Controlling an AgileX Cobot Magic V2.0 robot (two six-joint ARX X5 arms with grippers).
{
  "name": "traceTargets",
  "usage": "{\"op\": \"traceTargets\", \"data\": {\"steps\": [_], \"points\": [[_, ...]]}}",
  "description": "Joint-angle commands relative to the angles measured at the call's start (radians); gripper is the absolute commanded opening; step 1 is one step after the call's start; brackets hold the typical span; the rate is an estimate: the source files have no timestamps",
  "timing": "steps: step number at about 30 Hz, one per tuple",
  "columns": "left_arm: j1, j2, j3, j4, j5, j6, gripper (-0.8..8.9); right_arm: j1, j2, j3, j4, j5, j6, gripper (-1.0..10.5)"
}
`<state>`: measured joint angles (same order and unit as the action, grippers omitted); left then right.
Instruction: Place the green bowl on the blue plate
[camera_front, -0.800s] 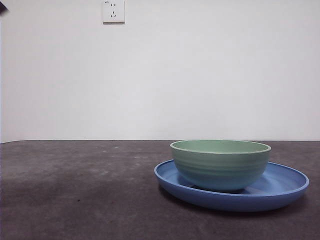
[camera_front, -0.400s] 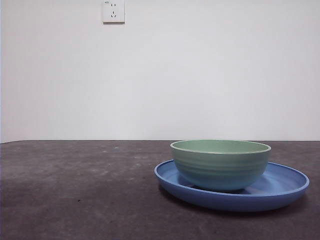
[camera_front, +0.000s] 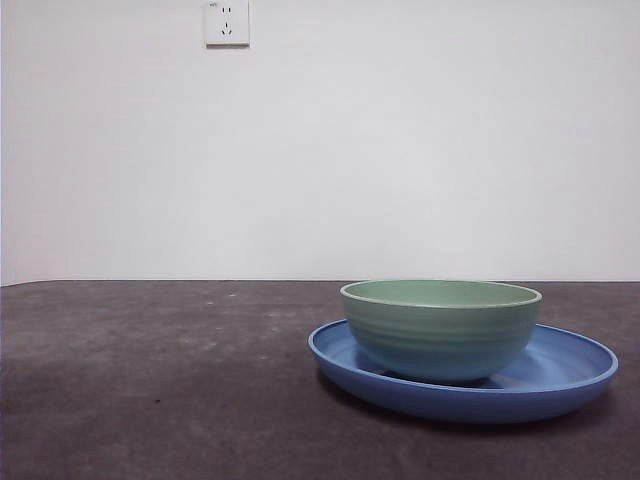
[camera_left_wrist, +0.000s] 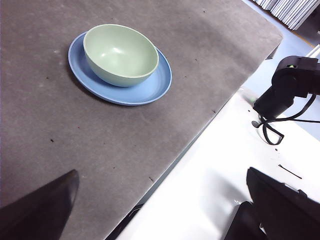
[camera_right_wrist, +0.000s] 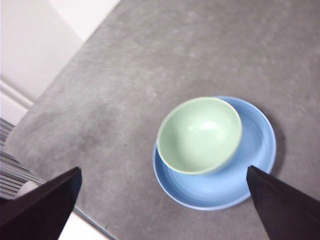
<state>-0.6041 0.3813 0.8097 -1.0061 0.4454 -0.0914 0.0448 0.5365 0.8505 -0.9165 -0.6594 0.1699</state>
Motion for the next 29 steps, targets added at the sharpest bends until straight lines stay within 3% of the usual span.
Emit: {"op": "traceTargets", "data": {"steps": [1,16,24,29], "points": [[-0.005,0.002,0.006,0.011,0.004,0.013,5.62,0.002,0.056,0.017,-0.008,0.011,0.048,5.5],[-0.005,0.002,0.006,0.010,0.004,0.013,5.62,-0.001,0.520,0.017,0.065,0.013,0.008,5.0],[-0.005,0.002,0.006,0.010,0.004,0.012,5.62,-0.002,0.742,0.017,0.205,0.014,0.006,3.7],[-0.005,0.002,0.006,0.010,0.004,0.012,5.62,-0.001,0.832,0.017,0.251,0.039,0.006,3.5]]}}
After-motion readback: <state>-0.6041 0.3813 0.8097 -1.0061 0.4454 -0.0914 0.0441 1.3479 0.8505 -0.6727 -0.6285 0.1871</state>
